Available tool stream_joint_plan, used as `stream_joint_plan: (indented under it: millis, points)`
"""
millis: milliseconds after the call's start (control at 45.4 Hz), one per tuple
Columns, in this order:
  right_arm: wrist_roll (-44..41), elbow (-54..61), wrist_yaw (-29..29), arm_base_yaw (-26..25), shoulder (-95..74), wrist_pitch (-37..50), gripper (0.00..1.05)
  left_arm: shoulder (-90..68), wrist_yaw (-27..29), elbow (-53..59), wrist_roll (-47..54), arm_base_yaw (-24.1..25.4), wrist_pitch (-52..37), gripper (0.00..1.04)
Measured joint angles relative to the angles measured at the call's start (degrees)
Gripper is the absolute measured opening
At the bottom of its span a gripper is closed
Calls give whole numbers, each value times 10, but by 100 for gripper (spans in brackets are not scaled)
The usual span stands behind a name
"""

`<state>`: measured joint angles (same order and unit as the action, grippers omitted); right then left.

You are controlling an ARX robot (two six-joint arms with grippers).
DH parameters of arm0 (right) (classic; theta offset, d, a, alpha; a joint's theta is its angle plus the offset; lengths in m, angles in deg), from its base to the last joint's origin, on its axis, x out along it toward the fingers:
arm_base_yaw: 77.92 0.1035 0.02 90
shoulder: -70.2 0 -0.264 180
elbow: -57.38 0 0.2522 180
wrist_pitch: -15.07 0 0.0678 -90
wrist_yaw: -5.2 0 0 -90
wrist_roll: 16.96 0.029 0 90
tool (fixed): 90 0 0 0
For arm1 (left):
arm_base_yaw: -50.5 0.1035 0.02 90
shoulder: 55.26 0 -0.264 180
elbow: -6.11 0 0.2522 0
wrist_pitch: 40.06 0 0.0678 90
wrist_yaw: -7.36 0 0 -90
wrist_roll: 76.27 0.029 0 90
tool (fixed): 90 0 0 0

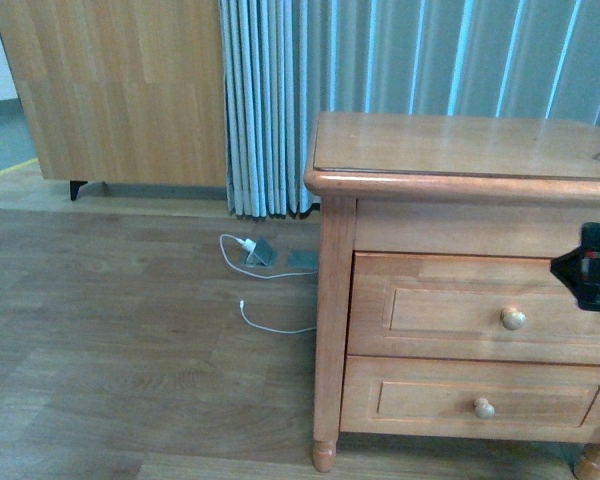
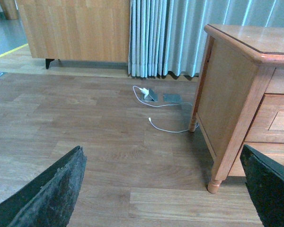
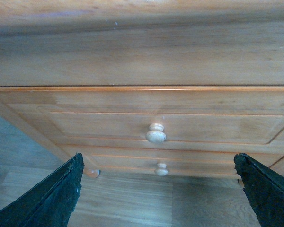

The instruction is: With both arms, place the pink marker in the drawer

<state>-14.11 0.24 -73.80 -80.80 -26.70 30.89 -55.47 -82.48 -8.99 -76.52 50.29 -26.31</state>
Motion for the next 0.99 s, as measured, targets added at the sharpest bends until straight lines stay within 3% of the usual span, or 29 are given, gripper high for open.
stream_joint_plan:
  millis: [132,243,595,706,860,992]
  points:
    - [4,51,47,-32,116,-58,96,0,0,0,0,0,0,99]
    - [-8,113,118,-84,259,-140,96,0,0,0,0,0,0,99]
    - [-110,188,284,-227,540,-405,96,0,0,0,0,0,0,99]
    - [-113,197,284,-255,566,-410,96,0,0,0,0,0,0,99]
    - [-114,198,283,-257,566,-409,96,0,0,0,0,0,0,99]
    - [-62,300,137,-212,623,-175,78,0,0,0,0,0,0,99]
